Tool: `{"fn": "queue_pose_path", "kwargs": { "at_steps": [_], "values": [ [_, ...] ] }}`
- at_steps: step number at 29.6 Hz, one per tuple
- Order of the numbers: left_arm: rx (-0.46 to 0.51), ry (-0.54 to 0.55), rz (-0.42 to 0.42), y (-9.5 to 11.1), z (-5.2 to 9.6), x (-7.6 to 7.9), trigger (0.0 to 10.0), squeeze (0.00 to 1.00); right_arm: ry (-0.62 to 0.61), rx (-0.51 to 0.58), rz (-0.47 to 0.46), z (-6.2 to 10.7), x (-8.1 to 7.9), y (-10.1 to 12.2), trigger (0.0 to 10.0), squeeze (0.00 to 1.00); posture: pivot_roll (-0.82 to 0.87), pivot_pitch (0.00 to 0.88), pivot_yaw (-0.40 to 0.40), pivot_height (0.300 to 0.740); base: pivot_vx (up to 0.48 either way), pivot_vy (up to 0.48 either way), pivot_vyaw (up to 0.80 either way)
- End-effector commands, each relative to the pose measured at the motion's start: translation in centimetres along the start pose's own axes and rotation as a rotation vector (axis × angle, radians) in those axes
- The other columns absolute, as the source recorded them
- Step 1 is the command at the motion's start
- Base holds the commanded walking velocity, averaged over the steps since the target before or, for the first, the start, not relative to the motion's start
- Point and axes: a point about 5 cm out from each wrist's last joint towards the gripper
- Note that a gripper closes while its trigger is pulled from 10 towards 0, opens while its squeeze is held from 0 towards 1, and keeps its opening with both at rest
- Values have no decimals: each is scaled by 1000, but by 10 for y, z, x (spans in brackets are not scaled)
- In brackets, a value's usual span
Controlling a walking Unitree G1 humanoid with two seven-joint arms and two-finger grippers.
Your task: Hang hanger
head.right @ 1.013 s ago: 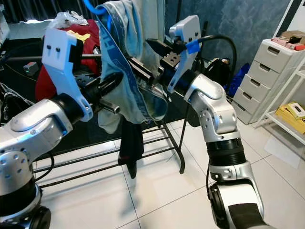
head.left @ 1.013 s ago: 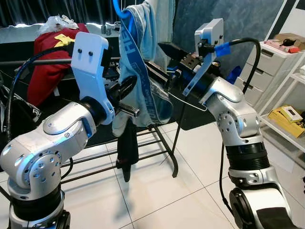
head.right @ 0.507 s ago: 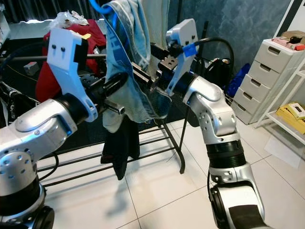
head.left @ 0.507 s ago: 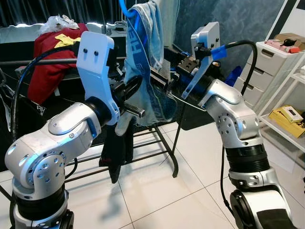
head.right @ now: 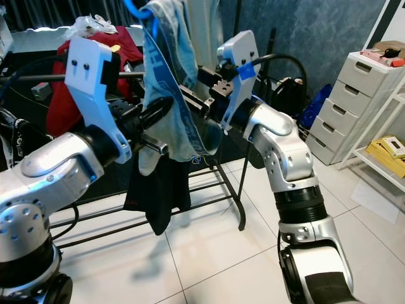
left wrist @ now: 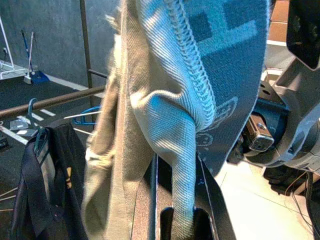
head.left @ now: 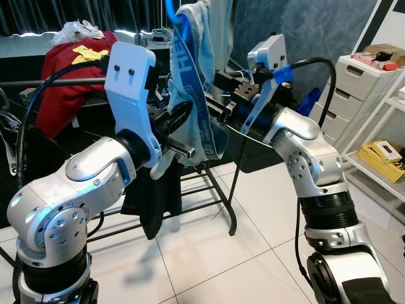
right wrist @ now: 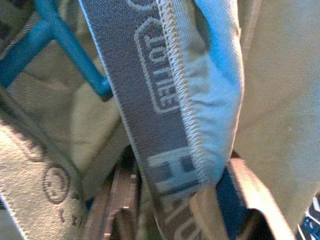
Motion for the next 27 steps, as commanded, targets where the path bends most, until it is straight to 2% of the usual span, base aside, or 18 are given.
{"fn": "queue_pose_path", "kwargs": {
  "at_steps": [1, 5, 8, 10, 11, 12, 13, 16, 17, 19, 22, 24, 25, 27],
  "values": [
    [19, -20, -6, 4, 2, 4, 10000, 0, -37, 2, 15, 1, 5, 1, 0, 0, 5, 0, -95, 740, 0, 0, 0],
    [12, -16, -27, 4, 5, 0, 10000, 0, -55, 5, 22, 2, 8, 3, 0, 0, 4, 0, -94, 740, 0, 0, 0],
    [-19, 3, -80, -1, 14, -11, 10000, 0, -73, 14, 30, 4, 11, 6, 0, 0, 0, 0, -91, 740, 0, 0, 0],
    [-75, 37, -189, -9, 24, -26, 10000, 0, -86, 25, 32, 6, 15, 10, 0, 0, -7, 0, -88, 740, 0, 0, 0],
    [-75, 37, -189, -9, 24, -26, 10000, 0, -86, 25, 32, 6, 15, 10, 0, 0, -7, 0, -88, 740, 0, 0, 0],
    [-140, 67, -321, -16, 36, -42, 10000, 0, -96, 37, 37, 7, 18, 14, 0, 0, -12, 0, -88, 740, 0, 0, 0],
    [-140, 67, -321, -16, 36, -42, 10000, 0, -96, 37, 37, 7, 18, 14, 0, 0, -12, 0, -88, 740, 0, 0, 0],
    [-195, 83, -436, -20, 46, -55, 10000, 0, -104, 46, 43, 8, 21, 18, 0, 0, -16, 0, -87, 740, 0, 0, 0],
    [-195, 83, -436, -20, 46, -55, 10000, 0, -104, 46, 43, 8, 21, 18, 0, 0, -16, 0, -87, 740, 0, 0, 0],
    [-229, 97, -529, -19, 54, -67, 10000, 0, -110, 51, 50, 9, 23, 20, 0, 0, -16, 0, -88, 740, 0, 0, 0],
    [-242, 101, -564, -18, 57, -72, 10000, 0, -112, 52, 51, 9, 23, 21, 0, 0, -16, 0, -88, 740, 0, 0, 0],
    [-211, 23, -612, -10, 67, -73, 10000, 0, -121, 50, 62, 11, 25, 23, 0, 0, -20, 0, -90, 740, 0, 0, 0],
    [-211, 23, -612, -10, 67, -73, 10000, 0, -121, 50, 62, 11, 25, 23, 0, 0, -20, 0, -90, 740, 0, 0, 0],
    [-190, -112, -662, -3, 78, -66, 10000, 0, -135, 47, 74, 13, 29, 24, 0, 0, -20, 0, -91, 740, 0, 0, 0]
  ]
}}
Point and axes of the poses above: a point about 5 cm out from each wrist's last joint towards the gripper, its own z axis pointing back from the gripper into the wrist, its own y axis along the axis of the wrist's last joint, x = y × z, and after that the axes turned 15 degrees about -z, right-handed
